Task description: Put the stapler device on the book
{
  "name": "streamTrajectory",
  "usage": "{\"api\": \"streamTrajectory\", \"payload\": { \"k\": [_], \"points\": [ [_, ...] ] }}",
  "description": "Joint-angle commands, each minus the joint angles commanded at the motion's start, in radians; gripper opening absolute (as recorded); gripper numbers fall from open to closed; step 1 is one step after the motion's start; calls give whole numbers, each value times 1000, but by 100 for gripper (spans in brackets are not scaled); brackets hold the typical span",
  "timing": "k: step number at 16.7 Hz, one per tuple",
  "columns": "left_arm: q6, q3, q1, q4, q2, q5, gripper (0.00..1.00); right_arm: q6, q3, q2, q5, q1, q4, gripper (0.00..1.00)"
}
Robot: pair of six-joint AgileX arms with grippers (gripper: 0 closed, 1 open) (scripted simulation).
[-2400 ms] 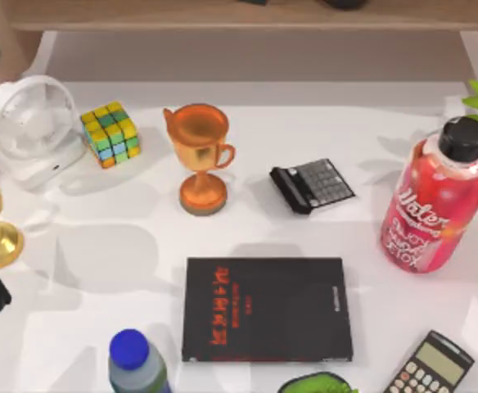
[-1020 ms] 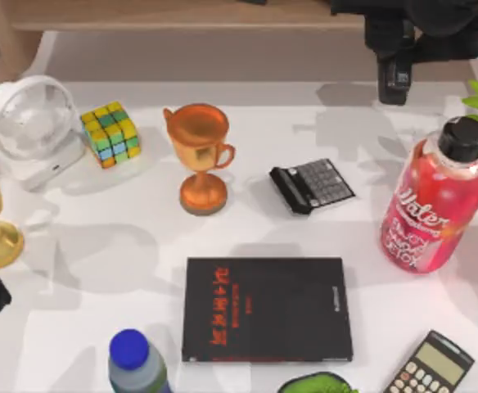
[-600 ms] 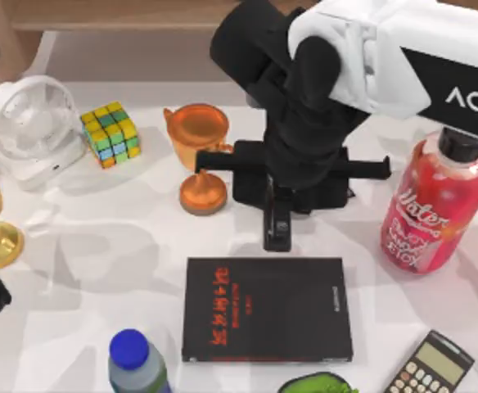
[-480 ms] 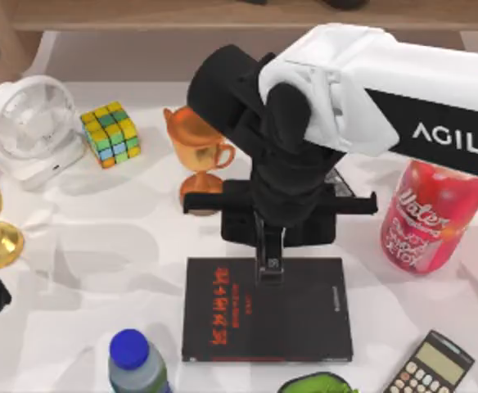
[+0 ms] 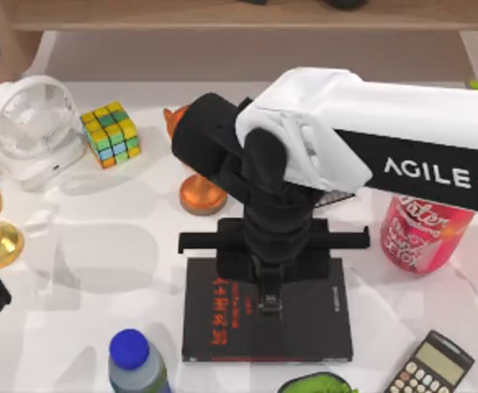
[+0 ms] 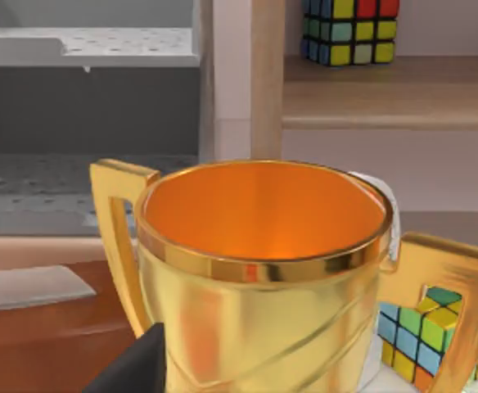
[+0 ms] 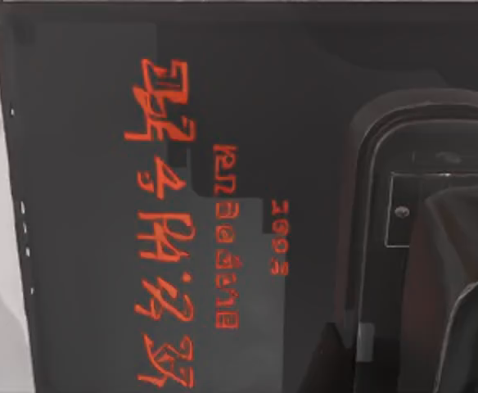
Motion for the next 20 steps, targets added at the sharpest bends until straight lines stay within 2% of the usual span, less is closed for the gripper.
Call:
{"api": "streamTrajectory", "payload": {
  "k": [12,20],
  "points": [
    [0,0,0,0,0,0,100,-4,-68,37,0,-4,105,0],
    [0,0,0,0,0,0,100,-4,-68,37,0,-4,105,60]
  ]
}}
